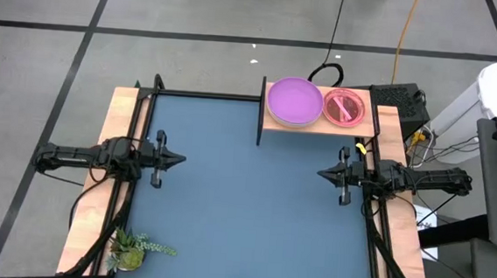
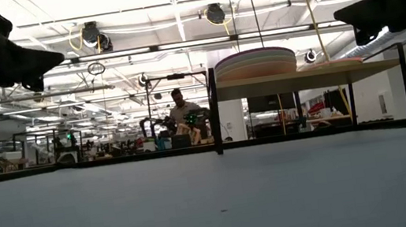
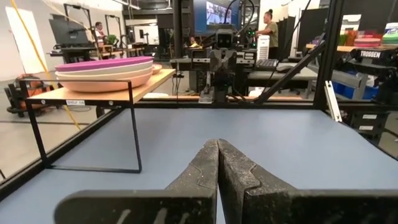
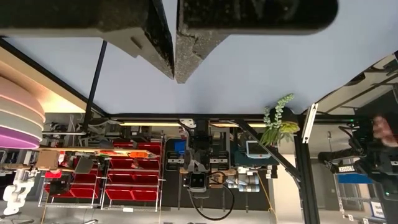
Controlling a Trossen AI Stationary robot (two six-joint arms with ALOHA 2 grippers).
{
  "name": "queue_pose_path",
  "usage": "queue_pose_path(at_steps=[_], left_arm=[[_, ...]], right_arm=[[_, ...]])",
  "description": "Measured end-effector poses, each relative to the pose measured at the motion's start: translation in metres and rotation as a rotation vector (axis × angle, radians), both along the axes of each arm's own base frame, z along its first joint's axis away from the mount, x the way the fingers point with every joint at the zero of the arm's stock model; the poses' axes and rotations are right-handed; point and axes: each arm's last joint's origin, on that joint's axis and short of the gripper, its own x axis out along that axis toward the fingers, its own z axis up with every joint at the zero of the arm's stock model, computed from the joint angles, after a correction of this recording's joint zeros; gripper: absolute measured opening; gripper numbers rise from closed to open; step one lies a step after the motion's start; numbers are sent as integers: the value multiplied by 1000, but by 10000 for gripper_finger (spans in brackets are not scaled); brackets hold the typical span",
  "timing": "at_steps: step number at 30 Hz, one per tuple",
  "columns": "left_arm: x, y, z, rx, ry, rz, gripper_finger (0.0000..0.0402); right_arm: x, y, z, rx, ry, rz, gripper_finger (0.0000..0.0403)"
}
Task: Place and stack plates onto a shelf
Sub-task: Return to Home Position
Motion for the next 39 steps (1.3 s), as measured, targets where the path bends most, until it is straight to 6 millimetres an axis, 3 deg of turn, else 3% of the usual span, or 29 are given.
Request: queue_pose_path(at_steps=[39], left_arm=[[0,0,2,-4,-28,2,1]], right_arm=[[0,0,0,0,1,0,0]])
